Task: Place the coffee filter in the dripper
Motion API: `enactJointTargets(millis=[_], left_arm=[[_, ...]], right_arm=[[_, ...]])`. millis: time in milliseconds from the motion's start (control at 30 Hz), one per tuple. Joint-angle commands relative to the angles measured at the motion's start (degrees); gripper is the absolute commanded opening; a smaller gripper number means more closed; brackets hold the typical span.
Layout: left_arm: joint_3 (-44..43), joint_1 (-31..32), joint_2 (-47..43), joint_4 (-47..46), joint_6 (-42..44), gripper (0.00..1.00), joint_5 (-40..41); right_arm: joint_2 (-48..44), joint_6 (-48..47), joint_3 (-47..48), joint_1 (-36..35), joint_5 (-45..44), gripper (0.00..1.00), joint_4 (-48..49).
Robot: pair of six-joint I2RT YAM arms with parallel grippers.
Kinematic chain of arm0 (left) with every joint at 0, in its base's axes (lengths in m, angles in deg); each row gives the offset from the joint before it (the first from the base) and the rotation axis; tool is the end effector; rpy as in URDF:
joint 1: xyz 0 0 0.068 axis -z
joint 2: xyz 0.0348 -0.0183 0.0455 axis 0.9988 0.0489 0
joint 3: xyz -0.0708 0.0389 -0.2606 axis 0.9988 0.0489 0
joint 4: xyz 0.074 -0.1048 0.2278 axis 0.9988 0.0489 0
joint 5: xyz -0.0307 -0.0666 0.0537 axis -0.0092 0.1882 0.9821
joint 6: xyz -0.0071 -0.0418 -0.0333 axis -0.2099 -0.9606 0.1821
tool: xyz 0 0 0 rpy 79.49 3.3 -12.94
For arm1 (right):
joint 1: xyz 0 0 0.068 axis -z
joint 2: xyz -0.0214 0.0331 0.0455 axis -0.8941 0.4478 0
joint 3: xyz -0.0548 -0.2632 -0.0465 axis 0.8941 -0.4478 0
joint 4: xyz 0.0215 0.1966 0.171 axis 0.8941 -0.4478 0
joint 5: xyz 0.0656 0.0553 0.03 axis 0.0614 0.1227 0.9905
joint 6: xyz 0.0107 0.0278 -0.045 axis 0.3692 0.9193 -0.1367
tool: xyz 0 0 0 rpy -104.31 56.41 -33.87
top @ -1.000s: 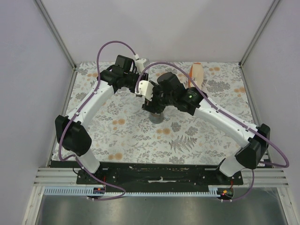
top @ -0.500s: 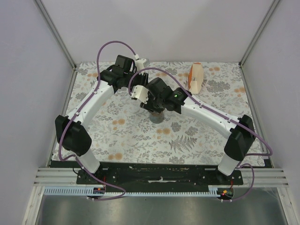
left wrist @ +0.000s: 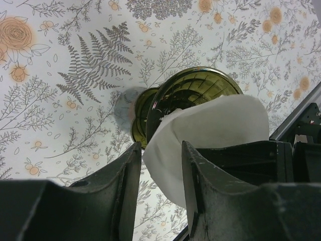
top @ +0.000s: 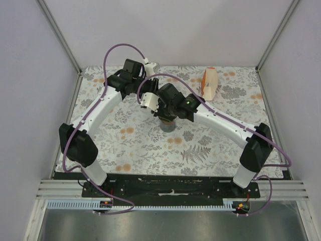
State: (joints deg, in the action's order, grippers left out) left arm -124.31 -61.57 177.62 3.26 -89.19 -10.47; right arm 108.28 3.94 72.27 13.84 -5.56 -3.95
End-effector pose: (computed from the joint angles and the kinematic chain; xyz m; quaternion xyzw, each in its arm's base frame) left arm 0.3296 -0.1751 0.3489 0.2403 0.8750 -0.2940 0.3001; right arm 0.2479 0.2900 0.3229 -0.5916 0.7216 0.0557 0.3553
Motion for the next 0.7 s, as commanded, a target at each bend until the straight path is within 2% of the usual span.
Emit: enactJointTargets(millis=[0, 233, 467, 667], left_arm=[[-1.7, 0.3, -0.8, -0.7, 2.2, 0.45, 1.0], [-1.4, 0.3, -0.8, -0.7, 2.5, 0.45, 1.1], [-1.6, 0.3, -0.9, -0.7, 2.7, 0.45, 1.9], [-1.6, 0.3, -0.9, -0.7, 2.8, 0.45, 2.1]], right_arm=[[0.0, -1.1, 1.6, -0.3, 0.7, 0.28, 0.1], [-1.8, -1.4, 2.4, -0.2, 3.0, 0.60, 0.4], [-5.4, -1.1, 2.6, 0.0, 8.3, 0.73, 2.6], [-9.5, -0.1, 0.9, 1.0, 14.5, 0.77, 4.9]])
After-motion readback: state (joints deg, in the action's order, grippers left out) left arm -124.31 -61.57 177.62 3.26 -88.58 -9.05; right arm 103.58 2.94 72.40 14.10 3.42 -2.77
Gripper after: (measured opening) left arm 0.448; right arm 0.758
